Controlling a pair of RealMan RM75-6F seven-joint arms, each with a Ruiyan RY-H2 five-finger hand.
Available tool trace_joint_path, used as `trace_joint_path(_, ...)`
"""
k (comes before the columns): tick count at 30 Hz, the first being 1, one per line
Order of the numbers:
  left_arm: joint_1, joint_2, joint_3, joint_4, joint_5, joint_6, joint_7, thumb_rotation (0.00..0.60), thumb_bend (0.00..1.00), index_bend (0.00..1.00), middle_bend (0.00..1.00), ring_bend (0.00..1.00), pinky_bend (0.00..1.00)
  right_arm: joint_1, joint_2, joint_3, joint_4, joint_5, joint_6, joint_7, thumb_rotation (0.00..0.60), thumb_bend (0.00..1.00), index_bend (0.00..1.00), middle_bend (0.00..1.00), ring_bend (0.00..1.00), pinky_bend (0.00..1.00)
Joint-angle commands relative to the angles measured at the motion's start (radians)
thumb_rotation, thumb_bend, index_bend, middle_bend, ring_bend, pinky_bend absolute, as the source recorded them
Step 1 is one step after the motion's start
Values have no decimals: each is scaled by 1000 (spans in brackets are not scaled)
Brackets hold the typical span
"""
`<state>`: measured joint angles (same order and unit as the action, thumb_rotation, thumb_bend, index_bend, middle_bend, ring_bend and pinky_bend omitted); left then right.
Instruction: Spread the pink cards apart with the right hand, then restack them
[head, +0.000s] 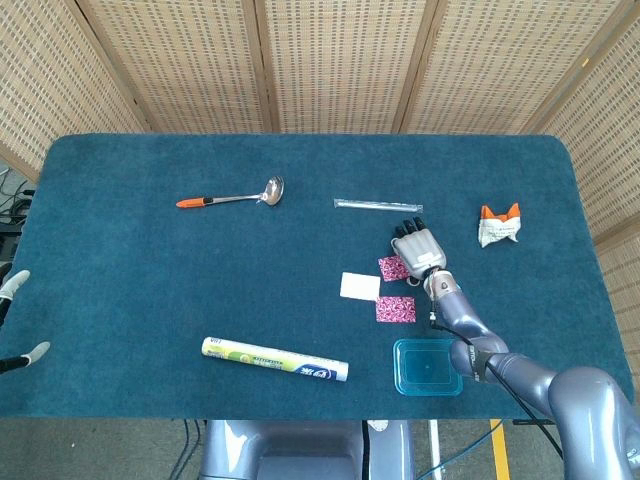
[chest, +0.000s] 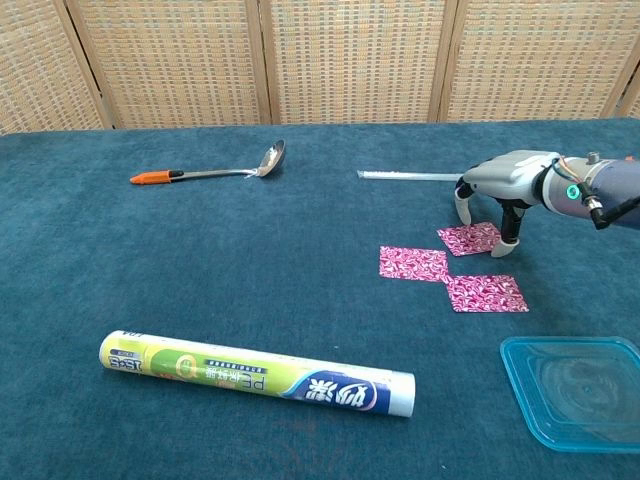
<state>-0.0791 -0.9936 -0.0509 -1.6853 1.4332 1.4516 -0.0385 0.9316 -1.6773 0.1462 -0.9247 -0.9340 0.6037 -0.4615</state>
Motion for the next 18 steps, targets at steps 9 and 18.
trace_joint_path(9,3,-8,-1,18,-5,-1,-17,600,138,84,0,0,0,35,9,-1,-14,48,-10,-58,600,208,376,160,0,0)
trace_joint_path(18,4,-10,-1,24,-8,-3,-22,600,138,84,0,0,0,44,4,-13,-13,81,-15,-81,600,208,376,160,0,0)
